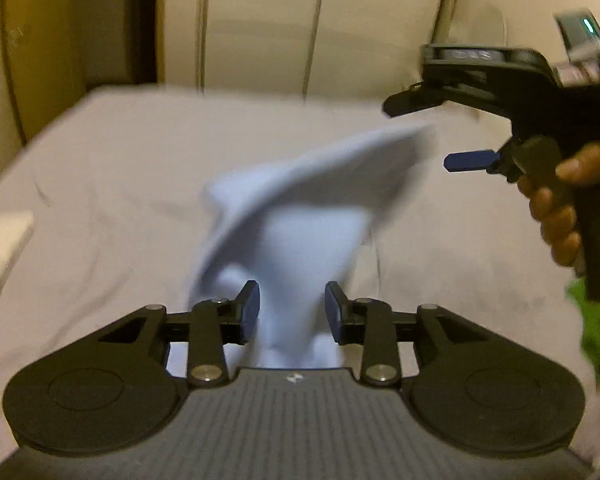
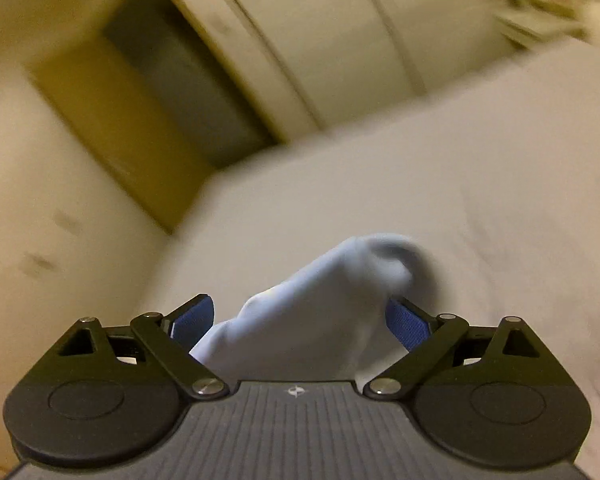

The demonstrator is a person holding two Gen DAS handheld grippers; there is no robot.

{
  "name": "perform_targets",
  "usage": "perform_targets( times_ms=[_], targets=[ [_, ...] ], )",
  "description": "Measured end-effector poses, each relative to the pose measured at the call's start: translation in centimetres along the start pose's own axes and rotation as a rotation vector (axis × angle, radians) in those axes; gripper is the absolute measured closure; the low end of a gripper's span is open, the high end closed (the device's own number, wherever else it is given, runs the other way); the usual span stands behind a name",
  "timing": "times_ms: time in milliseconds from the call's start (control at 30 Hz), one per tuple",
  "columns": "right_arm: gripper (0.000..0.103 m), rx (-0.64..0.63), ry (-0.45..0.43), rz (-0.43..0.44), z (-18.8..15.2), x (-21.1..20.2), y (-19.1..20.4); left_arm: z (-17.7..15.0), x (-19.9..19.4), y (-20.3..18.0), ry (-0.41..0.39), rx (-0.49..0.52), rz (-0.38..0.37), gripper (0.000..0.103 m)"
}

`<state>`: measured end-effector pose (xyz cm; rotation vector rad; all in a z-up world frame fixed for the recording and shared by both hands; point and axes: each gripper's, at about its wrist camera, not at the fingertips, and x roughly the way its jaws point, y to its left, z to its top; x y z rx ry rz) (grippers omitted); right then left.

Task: Fold clothes
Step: 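Lift the light blue sweatshirt with both tools and drop it onto the open bed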

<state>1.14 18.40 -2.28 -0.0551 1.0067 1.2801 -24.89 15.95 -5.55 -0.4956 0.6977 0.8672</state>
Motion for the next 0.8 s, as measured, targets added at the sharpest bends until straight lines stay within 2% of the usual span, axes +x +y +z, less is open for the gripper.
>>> perform_targets(
  times_ms=[100, 233, 300, 400, 567, 700, 800],
  targets=[
    [0.009, 0.039, 0.127, -0.084, -4.9, 1.2, -0.6, -2.7, 1.4, 1.4, 0.124, 0.005, -0.003, 0.072],
    [0.008, 0.035, 0.201, -0.165, -9.5, 0.0, -1.2, -3.9, 2.1, 2.4, 0.185, -0.001, 0.016, 0.072],
    [0.008, 0.037, 0.216, -0.181, -12.3, -1.4, -1.7, -4.7, 1.0, 4.2, 0.198, -0.018, 0.041, 0.070],
    [0.008, 0.007, 0.218, -0.194, -14.1, -3.2, -1.4, -6.0, -0.6, 6.7, 0.214, -0.040, 0.077, 0.068],
    [0.008, -0.091, 0.227, -0.186, -16.0, -4.6, 0.9, -7.2, -3.5, 7.7, 0.195, -0.047, 0.117, 0.058],
    [0.008, -0.120, 0.240, -0.175, -19.1, -6.6, 1.9, -8.5, -5.5, 8.1, 0.183, -0.054, 0.150, 0.049],
    [0.008, -0.129, 0.251, -0.172, -21.0, -7.5, 2.0, -9.9, -6.7, 7.7, 0.182, -0.063, 0.178, 0.048]
  ],
)
